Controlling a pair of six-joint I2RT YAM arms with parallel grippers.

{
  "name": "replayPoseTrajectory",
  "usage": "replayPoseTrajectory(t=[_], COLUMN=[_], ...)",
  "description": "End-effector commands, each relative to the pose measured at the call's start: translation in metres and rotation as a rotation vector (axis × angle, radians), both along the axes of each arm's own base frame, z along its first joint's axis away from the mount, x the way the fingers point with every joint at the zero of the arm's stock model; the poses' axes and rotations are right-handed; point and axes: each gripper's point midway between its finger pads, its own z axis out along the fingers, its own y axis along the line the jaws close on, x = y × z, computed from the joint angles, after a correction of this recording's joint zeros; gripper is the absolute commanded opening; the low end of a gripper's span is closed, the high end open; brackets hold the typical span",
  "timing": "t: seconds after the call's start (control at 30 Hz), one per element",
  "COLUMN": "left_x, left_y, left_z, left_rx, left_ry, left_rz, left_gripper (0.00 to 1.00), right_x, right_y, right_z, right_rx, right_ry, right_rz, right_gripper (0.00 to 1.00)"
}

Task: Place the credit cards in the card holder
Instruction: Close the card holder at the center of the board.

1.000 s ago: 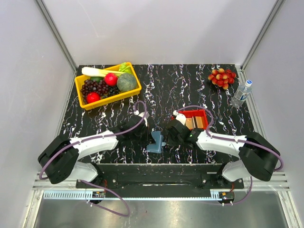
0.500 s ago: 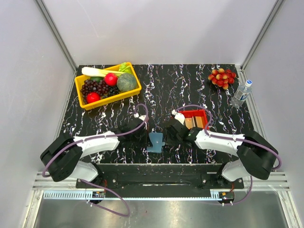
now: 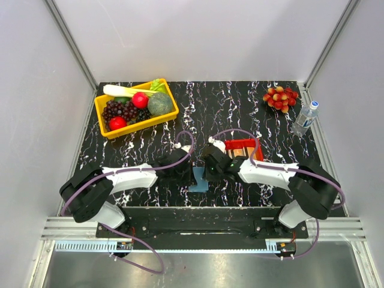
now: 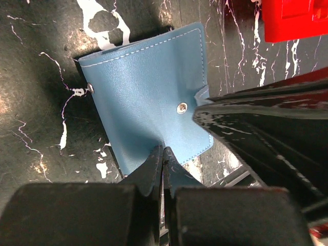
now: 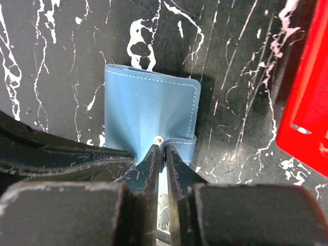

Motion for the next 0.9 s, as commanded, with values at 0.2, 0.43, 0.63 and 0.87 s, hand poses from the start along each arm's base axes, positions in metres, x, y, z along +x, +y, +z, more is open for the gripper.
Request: replayPoseTrajectory(t=[0.2,0.43,0.63,0.87], left_x=[-0.007,-0.008,-0.008,-0.007], left_y=[0.011,0.011,0.011,0.012], left_z=[-0.019,-0.018,-0.016,-0.016], left_rx=[0.062,0.048,0.039,0.029], left_ry=[0.019,0.016,0.010,0.009], left_rz=[0.028,0.037,0.043,0.054], left_gripper=[0.00,0.00,0.00,0.00], right_x=[0.004,0.005,0.003,0.006], right_y=[0.017,0.010,0.008,0.005], right_z=[0.001,0.004,0.001,0.010], right_rx=[0.037,0.026,0.013,0.009], right_ry=[0.035,0.019,0.030,0.005], right_rz=[0.012,-0.014,-0.011,-0.021], right_gripper=[0.35,0.28,0.14,0.00])
